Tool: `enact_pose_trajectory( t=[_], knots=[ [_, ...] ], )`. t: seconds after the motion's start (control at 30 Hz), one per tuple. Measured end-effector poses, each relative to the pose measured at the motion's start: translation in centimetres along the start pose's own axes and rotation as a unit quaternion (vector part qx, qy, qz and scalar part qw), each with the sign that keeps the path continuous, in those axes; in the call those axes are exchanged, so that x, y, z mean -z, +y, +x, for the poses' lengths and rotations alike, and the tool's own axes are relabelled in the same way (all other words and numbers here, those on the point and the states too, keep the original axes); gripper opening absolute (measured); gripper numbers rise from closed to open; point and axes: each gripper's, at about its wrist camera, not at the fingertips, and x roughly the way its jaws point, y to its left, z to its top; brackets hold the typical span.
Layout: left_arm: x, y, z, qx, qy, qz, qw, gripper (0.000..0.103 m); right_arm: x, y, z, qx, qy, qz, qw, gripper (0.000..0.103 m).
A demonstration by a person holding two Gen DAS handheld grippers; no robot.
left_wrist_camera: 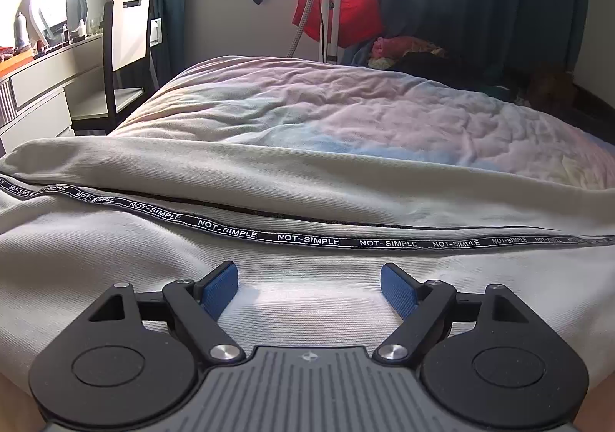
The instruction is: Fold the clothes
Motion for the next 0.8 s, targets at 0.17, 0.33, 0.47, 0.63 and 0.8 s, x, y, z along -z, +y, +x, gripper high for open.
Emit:
enact_pose_trajectory(
  t=[0.17, 0.33, 0.47, 0.63, 0.8],
  knots=[
    [0.1, -0.1, 0.0, -0.002, -0.003, 0.001, 1.0000, 0.083, -0.3, 1.7, -1.2, 0.000, -0.042, -0.055, 0.998, 0.011],
    [0.2, -0.3, 0.1, -0.006, 0.003, 0.012, 0.9999, 0.084, 0.2, 4.1, -2.0, 0.023, -0.070, -0.117, 0.990, 0.011],
    [0.1, -0.5, 0.2, -0.011, 0.007, 0.021, 0.9997, 0.085, 2.5, 8.1, -4.4, 0.034, -0.106, -0.268, 0.957, 0.011],
    [-0.4, -0.3, -0.3, -0.007, 0.006, 0.014, 0.9999, 0.085, 8.6, 13.4, -8.1, 0.018, -0.168, -0.456, 0.874, 0.011],
    [-1.2, 0.4, -1.8, -0.002, -0.019, 0.007, 0.9998, 0.086, 17.4, 17.6, -10.7, -0.042, -0.219, -0.602, 0.767, 0.011]
  ],
)
